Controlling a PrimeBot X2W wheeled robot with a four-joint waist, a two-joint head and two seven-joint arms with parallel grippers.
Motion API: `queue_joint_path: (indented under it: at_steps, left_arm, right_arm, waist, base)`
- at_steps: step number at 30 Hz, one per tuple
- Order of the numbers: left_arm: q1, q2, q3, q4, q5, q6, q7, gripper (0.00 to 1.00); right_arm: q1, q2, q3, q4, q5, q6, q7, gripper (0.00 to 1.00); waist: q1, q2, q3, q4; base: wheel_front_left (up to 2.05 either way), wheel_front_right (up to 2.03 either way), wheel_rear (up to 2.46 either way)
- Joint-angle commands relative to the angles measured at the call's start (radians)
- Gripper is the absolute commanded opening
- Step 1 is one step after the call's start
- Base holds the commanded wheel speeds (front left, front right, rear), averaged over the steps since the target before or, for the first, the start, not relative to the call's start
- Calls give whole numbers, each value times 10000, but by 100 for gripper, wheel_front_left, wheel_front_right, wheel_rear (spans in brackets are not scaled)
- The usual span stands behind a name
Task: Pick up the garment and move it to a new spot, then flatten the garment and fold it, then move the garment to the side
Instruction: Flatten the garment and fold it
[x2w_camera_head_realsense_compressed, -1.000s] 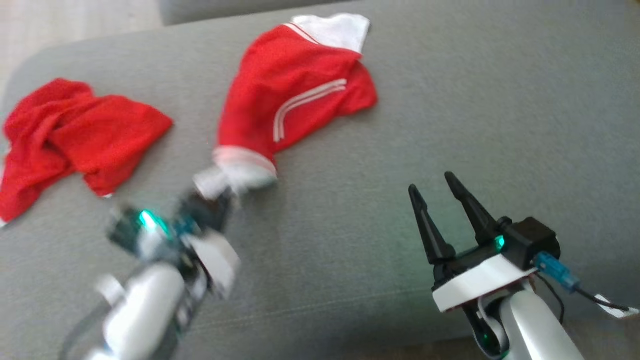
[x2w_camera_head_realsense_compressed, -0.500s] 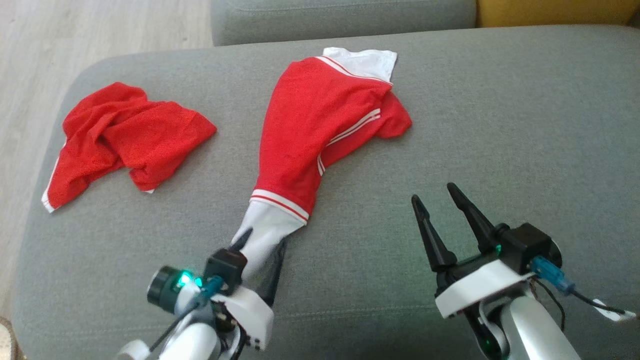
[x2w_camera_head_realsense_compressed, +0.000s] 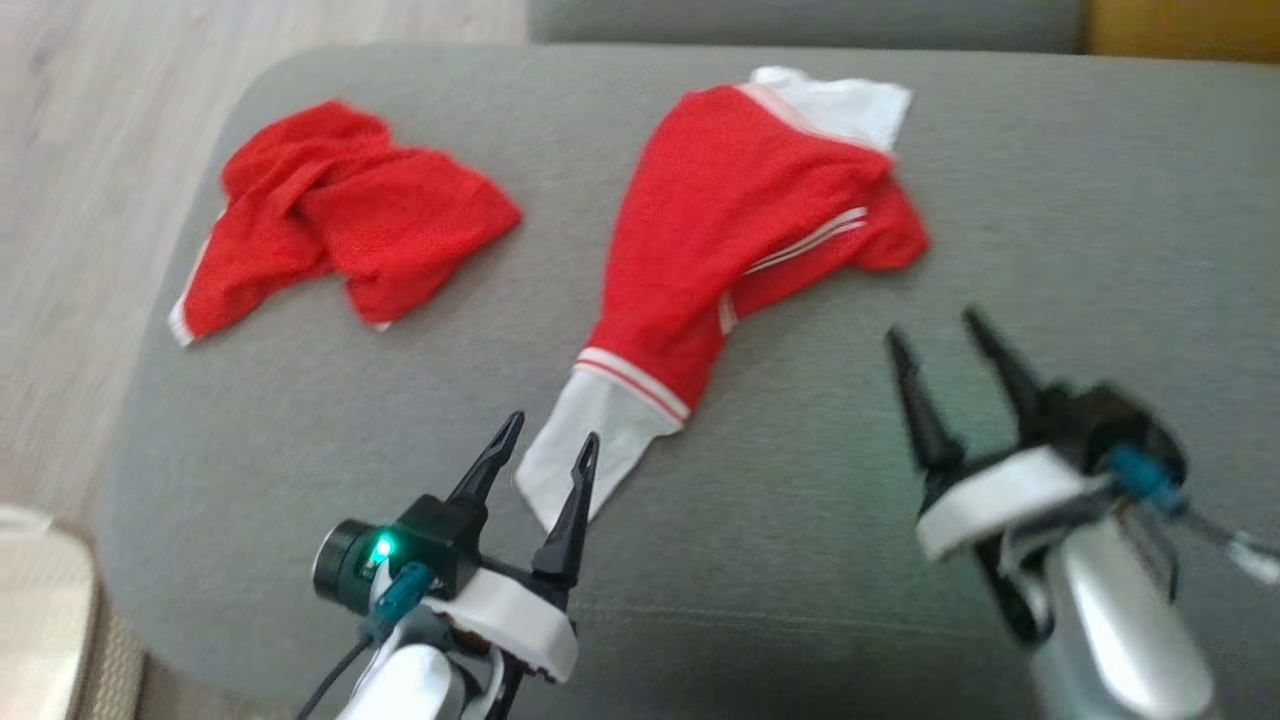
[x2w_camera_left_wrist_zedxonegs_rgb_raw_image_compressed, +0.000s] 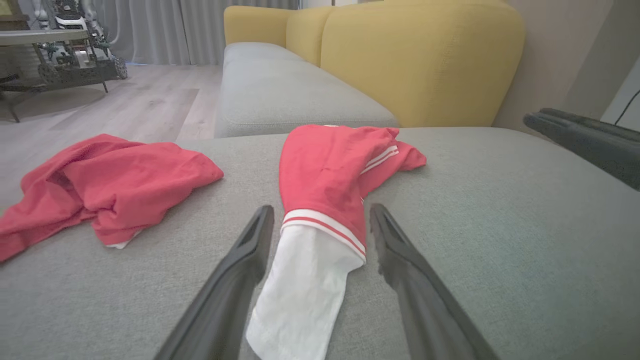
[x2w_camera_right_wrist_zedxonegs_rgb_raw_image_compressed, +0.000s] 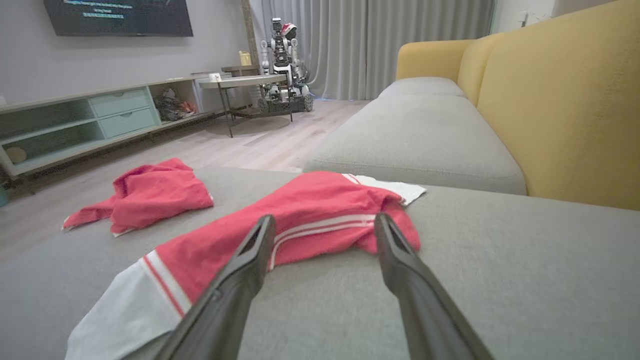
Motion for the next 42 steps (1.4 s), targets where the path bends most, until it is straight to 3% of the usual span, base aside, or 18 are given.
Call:
queue_joint_path:
  at_steps: [1,6,17,34,35,36,37,42]
  left_arm:
    - [-373,-107,382,-512,182,-134,-131,100]
    - [-509,-356,563,-678,320,-471,-133,100]
    - [-832,-825,797,-589,472,-1028,-134,100]
    - [-915,-956,882,-477,567,-1398,-135,100]
    - [-921,-957,857,-484,539,-1394,-135,100]
    - [-927,-958,833,-488,508,-1387,-135,100]
    - [-933,-958,812,-489,480,-1376,-135,100]
    - [-964,-960,755,-469,385,-1315,-135,100]
  right_arm:
    - [-1061,-20,-171,72,81,-2,43,100]
    - [-2519,-20,-1029,1521,550,-2,293,100]
    - [-5223,-20,-3447,5145,-399,-2,277,100]
    - [-6850,-168,-5809,6857,-2250,-2,-54,100]
    - [-6927,-155,-5887,6957,-2218,-2,-59,87]
    - [-7011,-140,-5914,7080,-2172,-2,-62,5]
    - [-7107,-125,-5897,7203,-2104,-2,-66,0]
    - [-7374,-83,-5455,7550,-1858,-2,-82,0]
  waist:
    - [0,0,572,786]
    - [0,0,1192,1578]
    - [0,0,2110,2660]
    - [0,0,2557,3039]
    - [0,0,2569,3050]
    - [0,0,2578,3061]
    - [0,0,2588,3069]
    - [0,0,2572,3082]
  base:
    - [0,0,0]
    - [0,0,0]
    - [0,0,0]
    - [0,0,0]
    - [0,0,0]
    - [0,0,0]
    - [0,0,0]
    - [0,0,0]
